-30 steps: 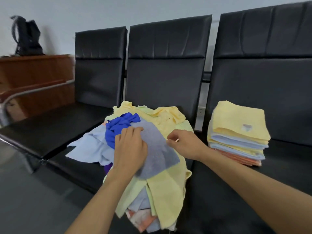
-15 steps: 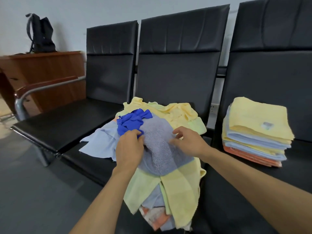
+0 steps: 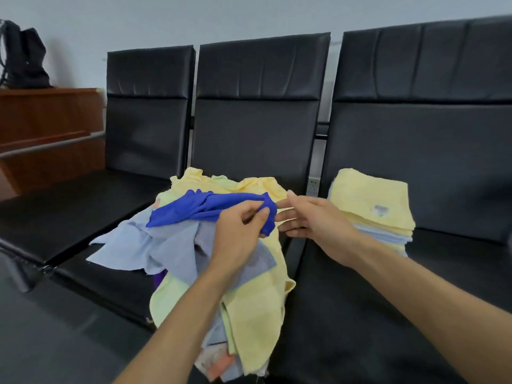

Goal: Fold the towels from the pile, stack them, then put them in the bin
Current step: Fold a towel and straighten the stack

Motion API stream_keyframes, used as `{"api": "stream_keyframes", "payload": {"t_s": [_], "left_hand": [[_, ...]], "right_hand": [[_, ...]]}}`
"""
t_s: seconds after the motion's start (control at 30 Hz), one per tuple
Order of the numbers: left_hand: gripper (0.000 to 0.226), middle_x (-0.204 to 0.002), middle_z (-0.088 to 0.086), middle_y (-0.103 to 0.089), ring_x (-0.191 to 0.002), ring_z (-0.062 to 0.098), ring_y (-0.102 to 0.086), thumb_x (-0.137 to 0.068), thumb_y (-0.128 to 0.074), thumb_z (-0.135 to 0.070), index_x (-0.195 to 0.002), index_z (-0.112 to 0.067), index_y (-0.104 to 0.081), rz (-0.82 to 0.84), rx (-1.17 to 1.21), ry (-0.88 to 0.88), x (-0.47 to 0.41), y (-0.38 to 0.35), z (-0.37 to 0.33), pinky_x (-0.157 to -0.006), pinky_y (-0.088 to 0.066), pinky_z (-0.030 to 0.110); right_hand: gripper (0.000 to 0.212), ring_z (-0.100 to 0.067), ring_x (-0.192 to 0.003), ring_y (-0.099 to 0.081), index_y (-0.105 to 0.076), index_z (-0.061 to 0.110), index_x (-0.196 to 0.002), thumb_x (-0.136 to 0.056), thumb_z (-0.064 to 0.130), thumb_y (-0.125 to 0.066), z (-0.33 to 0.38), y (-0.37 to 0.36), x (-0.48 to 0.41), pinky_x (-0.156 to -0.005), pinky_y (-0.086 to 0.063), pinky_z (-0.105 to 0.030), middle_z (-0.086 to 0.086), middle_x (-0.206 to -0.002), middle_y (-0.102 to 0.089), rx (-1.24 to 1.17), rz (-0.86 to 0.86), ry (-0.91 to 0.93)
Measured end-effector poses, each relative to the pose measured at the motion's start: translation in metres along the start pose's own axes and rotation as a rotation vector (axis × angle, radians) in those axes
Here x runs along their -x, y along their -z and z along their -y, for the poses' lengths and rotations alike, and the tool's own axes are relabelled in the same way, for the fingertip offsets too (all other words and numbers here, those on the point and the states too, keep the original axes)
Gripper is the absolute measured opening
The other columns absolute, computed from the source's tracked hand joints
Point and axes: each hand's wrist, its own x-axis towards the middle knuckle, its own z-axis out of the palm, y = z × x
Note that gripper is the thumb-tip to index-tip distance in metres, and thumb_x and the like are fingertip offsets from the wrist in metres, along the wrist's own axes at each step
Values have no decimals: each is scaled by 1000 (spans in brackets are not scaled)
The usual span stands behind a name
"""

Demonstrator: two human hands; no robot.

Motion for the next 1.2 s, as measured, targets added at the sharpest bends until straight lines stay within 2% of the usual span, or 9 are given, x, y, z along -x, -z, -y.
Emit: {"api": "stream_keyframes", "payload": {"t_s": [0.23,0.33,0.5,0.6,0.73,0.83,0.97,1.07,1.2], "left_hand": [[26,-106,-5,-72,-98,6,-66,-94,-60,-11,-118,-16,-68,248,-86,-37,18,-61,-2,-86,-56,30],[31,-109,-10,-70,-101,4,-65,-94,-58,-9,-121,-22,-66,357,-92,-82,34,-91,-9,-89,-56,33],[40,-118,-15,-67,-102,-1,-65,-96,-56,-9,-133,-24,-59,608,-109,-88,61,-133,-12,-93,-53,27],[33,-100,-4,-74,-83,7,-71,-94,-53,1,-115,-17,-70,642,-101,-52,65,-143,-18,-74,-56,21],[35,-72,2,-72,-51,22,-63,-89,-47,10,-78,-11,-73,441,40,-112,65,-152,-33,-46,-45,19],[32,-84,-2,-70,-76,13,-67,-90,-51,7,-86,-20,-67,368,94,-119,64,-160,-35,-65,-51,21],[33,-118,-4,-64,-113,6,-59,-92,-59,-2,-120,-21,-54,700,90,65,67,-173,-31,-101,-47,27],[47,-116,-4,-66,-111,4,-60,-89,-64,-5,-130,-24,-52,914,-10,54,69,-179,-27,-101,-48,32],[14,-93,-2,-70,-91,18,-65,-85,-69,-29,-99,-26,-70,912,-181,-147,66,-178,-25,-88,-52,46]], "right_hand": [[32,-13,-74,-63,-74,13,-97,-90,42,-62,-13,59,40,-76,-55,-30,-4,-83,-70,0,-117,-11],[19,-12,-74,-61,-73,12,-96,-87,28,-69,-25,87,59,-66,-53,-21,-6,-87,-70,27,-173,-24],[5,-18,-79,-58,-73,9,-83,-86,13,-70,-51,133,86,-73,-47,-30,-6,-81,-67,-28,-233,-55],[13,-18,-76,-52,-67,12,-79,-91,10,-63,-67,151,102,-71,-42,-29,-6,-79,-62,-11,-295,-29],[15,-12,-67,-54,-63,15,-83,-96,13,-57,-77,174,119,-66,-41,-27,3,-70,-66,171,-297,24],[14,-7,-66,-59,-67,15,-87,-97,13,-56,-73,184,127,-62,-45,-22,3,-73,-69,190,-240,62],[11,-4,-74,-63,-73,13,-89,-91,11,-63,-70,190,142,-67,-48,-16,4,-81,-73,235,-163,137],[11,-5,-82,-68,-75,13,-89,-90,10,-65,-68,196,149,-76,-50,-14,2,-87,-75,260,-174,176],[15,-5,-80,-67,-73,24,-82,-90,13,-66,-70,211,148,-77,-52,-20,6,-82,-74,460,-260,189]]}}
